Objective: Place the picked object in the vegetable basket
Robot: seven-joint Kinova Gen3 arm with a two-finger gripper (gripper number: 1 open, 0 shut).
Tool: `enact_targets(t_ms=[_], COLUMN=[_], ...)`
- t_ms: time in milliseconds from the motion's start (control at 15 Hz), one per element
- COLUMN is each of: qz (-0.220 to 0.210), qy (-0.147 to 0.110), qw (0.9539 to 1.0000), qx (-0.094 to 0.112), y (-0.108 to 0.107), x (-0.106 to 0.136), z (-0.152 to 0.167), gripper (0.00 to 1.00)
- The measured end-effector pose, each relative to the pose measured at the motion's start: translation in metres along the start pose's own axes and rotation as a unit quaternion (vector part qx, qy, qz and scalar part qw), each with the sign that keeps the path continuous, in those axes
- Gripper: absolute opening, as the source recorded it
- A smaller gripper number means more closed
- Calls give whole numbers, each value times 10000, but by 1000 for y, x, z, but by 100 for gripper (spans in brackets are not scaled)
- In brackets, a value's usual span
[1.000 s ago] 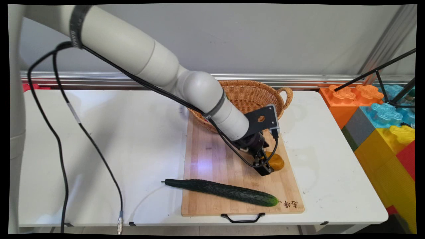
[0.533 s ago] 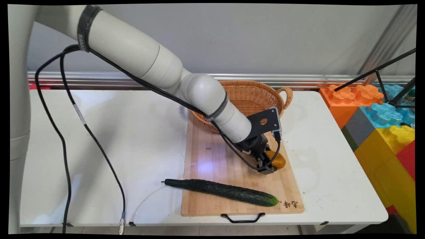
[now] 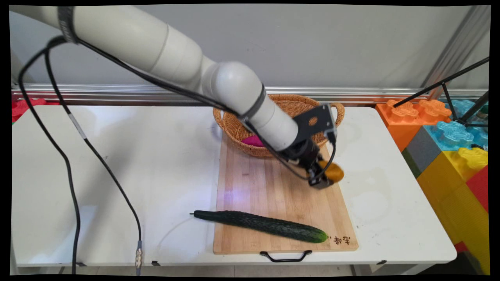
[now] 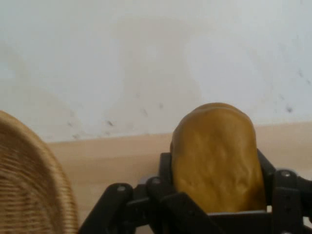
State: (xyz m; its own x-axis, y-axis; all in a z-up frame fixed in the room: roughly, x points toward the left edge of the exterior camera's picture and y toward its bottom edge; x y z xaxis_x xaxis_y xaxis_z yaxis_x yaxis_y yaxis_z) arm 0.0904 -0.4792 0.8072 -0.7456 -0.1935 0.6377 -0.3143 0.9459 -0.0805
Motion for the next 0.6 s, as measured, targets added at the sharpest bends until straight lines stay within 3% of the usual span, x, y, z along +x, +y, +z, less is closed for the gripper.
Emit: enact_targets(t_ms=[333, 600], qz=[-130, -408], qy=[239, 110], qw=[9978, 9911], qx=[597, 1263], y=[-35, -83], x=[25, 17], z=[-32, -47], gripper=[0, 0])
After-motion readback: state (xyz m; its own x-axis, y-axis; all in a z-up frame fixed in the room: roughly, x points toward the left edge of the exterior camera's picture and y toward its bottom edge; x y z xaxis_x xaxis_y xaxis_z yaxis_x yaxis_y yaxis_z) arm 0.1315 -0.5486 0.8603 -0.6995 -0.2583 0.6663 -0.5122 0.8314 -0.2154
